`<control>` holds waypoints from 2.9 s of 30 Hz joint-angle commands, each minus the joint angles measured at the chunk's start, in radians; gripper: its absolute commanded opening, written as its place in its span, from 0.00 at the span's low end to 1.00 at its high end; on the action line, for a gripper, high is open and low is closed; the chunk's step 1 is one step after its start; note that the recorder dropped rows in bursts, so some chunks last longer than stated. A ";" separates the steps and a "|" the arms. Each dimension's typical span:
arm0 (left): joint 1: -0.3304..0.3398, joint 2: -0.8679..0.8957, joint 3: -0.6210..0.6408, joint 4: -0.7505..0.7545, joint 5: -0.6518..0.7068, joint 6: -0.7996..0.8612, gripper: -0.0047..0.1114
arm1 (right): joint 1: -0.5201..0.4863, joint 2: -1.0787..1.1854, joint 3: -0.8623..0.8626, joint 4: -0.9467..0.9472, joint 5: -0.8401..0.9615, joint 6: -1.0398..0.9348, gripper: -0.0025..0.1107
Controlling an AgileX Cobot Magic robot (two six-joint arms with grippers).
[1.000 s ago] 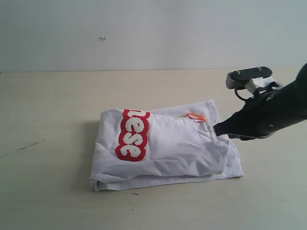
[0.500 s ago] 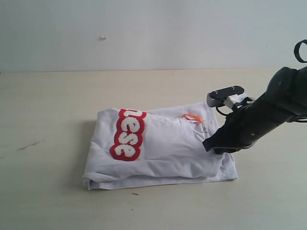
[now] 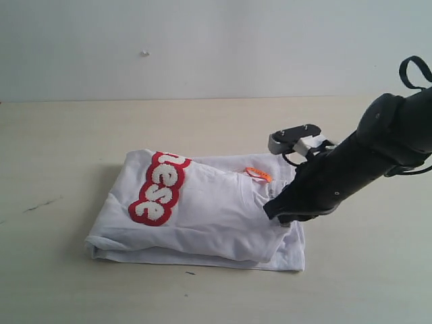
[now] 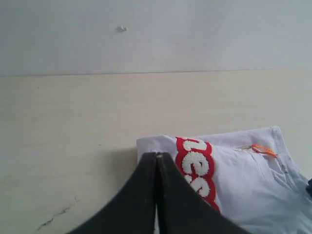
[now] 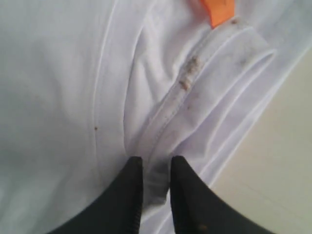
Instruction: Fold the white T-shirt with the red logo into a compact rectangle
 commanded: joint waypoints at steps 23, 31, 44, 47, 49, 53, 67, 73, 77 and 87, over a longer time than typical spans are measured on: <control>0.002 -0.410 0.003 0.028 0.182 0.003 0.04 | 0.002 -0.800 0.318 -0.052 -0.118 0.081 0.22; 0.002 -0.629 0.003 0.131 0.316 0.000 0.04 | 0.002 -1.145 0.412 -0.052 -0.049 0.118 0.22; 0.002 -0.671 0.003 0.193 0.419 0.002 0.04 | 0.002 -1.281 0.412 -0.052 -0.023 0.122 0.21; 0.002 -0.671 0.003 0.193 0.419 0.002 0.04 | 0.002 -1.281 0.412 -0.052 -0.023 0.122 0.21; 0.002 -0.671 0.003 0.193 0.419 0.002 0.04 | 0.002 -1.281 0.412 -0.052 -0.022 0.122 0.21; 0.002 -0.671 0.003 0.193 0.419 0.002 0.04 | 0.002 -1.281 0.412 -0.052 -0.022 0.122 0.21; 0.006 -0.669 0.039 0.323 0.153 -0.135 0.04 | 0.002 -1.281 0.412 -0.052 -0.022 0.122 0.21; 0.093 -0.692 0.085 0.458 0.158 -0.301 0.04 | 0.002 -1.281 0.412 -0.052 -0.022 0.122 0.21; 0.164 -0.733 0.128 0.491 0.154 -0.309 0.04 | 0.002 -1.281 0.412 -0.052 -0.022 0.122 0.21; 0.222 -0.838 0.314 0.491 0.052 -0.377 0.04 | 0.002 -1.281 0.412 -0.052 -0.022 0.122 0.21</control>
